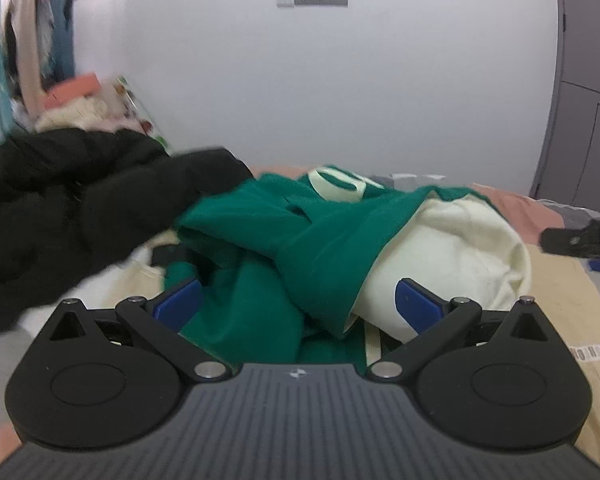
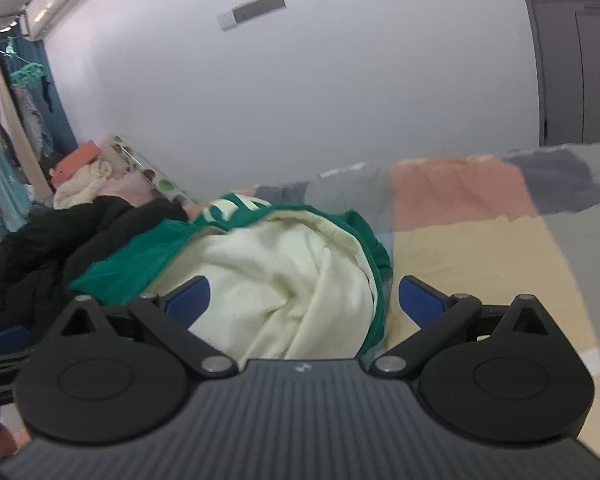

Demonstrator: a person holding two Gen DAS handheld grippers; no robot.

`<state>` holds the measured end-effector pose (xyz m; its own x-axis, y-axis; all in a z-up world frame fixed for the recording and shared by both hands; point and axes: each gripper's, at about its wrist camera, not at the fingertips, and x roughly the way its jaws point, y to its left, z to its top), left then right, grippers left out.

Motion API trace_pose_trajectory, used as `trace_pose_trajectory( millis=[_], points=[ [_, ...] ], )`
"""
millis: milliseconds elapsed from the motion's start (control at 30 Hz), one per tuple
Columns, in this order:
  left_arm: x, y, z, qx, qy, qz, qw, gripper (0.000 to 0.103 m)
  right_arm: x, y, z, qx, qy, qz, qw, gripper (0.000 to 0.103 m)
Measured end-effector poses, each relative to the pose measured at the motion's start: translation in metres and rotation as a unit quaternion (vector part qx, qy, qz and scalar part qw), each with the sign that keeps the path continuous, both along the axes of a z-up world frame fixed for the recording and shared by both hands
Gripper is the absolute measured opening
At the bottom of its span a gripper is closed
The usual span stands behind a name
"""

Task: Fold large clothes
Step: 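Lower both grippers onto the green hoodie and close on the fabric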

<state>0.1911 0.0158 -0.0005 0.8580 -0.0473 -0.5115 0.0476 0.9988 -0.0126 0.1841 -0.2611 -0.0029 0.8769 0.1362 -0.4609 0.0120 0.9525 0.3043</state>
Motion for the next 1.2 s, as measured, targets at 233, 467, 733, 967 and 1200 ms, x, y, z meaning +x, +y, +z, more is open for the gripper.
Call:
trace_pose_trajectory(
  millis=[233, 467, 733, 967, 1200],
  points=[
    [0.043, 0.006, -0.055, -0.093, -0.001, -0.044, 0.9947, 0.103, 0.053, -0.014, -0.078, 0.035, 0.001, 0.037, 0.999, 0.102],
    [0.046, -0.002, -0.061, -0.123, -0.057, -0.079, 0.9875, 0.101, 0.063, -0.021, -0.096, 0.083, -0.061, 0.077, 0.992, 0.097],
    [0.027, -0.001, -0.05, -0.123, -0.074, -0.08, 0.9864, 0.043, 0.05, -0.017, -0.074, 0.036, -0.096, 0.1, 0.99, 0.037],
    [-0.024, 0.023, -0.023, -0.14, -0.084, -0.078, 0.9836, 0.018, 0.001, -0.006, -0.042, -0.024, -0.13, 0.109, 0.985, 0.021],
    [-0.109, 0.035, 0.015, -0.177, -0.106, -0.09, 0.9744, 0.006, -0.063, 0.003, -0.012, -0.06, -0.15, 0.129, 0.978, 0.021]
  ],
)
